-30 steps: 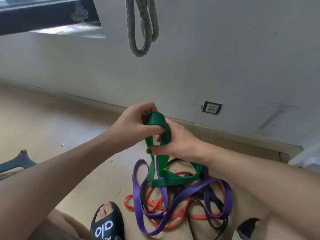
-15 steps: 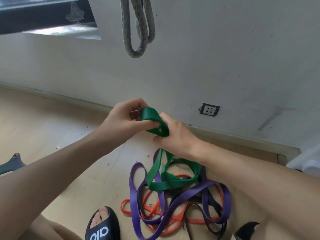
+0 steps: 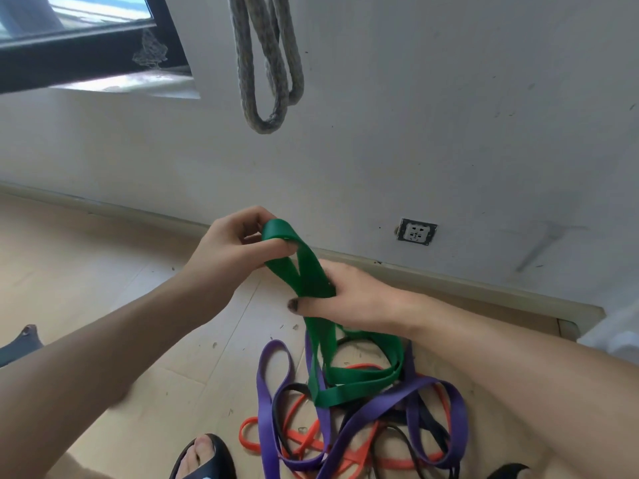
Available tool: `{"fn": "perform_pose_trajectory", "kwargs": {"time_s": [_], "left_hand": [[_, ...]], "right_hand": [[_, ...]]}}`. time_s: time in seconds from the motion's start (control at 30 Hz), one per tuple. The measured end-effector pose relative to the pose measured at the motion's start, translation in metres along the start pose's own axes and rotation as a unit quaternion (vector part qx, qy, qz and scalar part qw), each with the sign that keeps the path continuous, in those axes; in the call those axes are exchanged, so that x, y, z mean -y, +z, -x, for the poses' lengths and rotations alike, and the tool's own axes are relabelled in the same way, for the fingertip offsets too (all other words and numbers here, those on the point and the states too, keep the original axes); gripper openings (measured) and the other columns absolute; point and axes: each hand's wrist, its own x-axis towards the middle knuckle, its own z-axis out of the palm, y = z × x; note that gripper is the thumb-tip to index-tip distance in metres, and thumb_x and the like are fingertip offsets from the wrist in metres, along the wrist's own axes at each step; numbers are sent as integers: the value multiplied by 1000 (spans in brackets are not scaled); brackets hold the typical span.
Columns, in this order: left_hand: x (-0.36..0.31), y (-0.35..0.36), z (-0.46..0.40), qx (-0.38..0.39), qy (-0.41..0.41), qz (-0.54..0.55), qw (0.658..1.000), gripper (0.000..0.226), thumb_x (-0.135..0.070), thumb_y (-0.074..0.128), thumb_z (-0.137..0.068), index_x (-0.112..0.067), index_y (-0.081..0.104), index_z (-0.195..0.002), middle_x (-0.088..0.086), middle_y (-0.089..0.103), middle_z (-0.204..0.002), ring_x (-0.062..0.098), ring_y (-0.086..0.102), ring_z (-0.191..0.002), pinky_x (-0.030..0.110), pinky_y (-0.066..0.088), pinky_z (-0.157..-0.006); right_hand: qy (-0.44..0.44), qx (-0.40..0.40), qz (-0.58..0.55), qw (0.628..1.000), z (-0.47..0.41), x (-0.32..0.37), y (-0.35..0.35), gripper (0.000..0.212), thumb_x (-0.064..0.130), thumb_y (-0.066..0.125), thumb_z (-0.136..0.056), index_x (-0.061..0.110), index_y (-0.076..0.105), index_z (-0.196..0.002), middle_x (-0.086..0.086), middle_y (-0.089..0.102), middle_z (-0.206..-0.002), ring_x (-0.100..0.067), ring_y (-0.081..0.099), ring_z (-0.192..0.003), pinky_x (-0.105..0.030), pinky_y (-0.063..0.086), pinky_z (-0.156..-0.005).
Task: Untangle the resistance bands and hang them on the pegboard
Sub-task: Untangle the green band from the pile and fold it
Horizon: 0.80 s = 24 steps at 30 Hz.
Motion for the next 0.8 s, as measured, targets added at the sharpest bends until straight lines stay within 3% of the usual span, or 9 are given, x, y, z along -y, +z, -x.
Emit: {"fn": "perform_pose_trajectory", "kwargs": {"time_s": [0.17,0.27,0.37,0.4,0.53,0.7,0.8], "left_hand": [[-3,-5,-2,-5,-5,39,999,19,-14,77,-71,-7,64,-83,12,64,-79,27,65,-78,28,58,-71],[-5,-5,-1,-4,3,28,1000,26,-19,81,-68,-7,64,-83,10,63,-77,24,64,-74,30,55,-71],[-6,-2,4,-5,7,14,1000,35,-34,82,-59,-11,69,-81,10,66,-80,25,67,-78,38,54,-77],[-6,0,5,-5,9,11,1000,34,-35,82,-58,-13,70,-80,10,67,-80,24,68,-79,39,54,-78],[-8,4,4,-17,20,15,1000,37,-33,82,-57,-10,67,-82,11,69,-80,25,69,-79,43,54,-81],[-9,6,6,-3,24,24,999,36,-30,82,-57,-10,67,-82,10,69,-81,23,68,-80,43,52,-82],[-8,5,6,0,23,38,999,33,-30,82,-58,-12,68,-82,9,68,-82,22,68,-80,40,53,-81]], "right_hand": [[-13,26,-15,999,4,8,-4,16,36,61,-100,33,65,-114,5,73,-107,-13,69,-102,-35,57,-92],[-33,-33,81,996,7,11,-6,17,26,50,-105,23,65,-111,0,71,-96,-18,68,-87,-39,57,-81],[-64,-129,242,960,7,6,0,9,22,44,-104,18,53,-103,-6,65,-88,-29,61,-79,-47,52,-71],[-66,-148,248,955,7,6,2,4,19,45,-101,20,49,-102,-7,63,-87,-31,60,-78,-46,51,-69],[-83,-122,150,978,10,12,12,19,14,55,-90,24,44,-103,4,57,-82,-24,57,-73,-38,45,-60],[-115,-149,233,954,10,9,16,29,10,54,-92,23,42,-114,10,48,-80,-20,48,-70,-18,26,-53],[-102,-120,199,967,10,11,17,42,10,54,-87,25,40,-124,7,51,-83,-20,53,-74,-24,34,-58]]}}
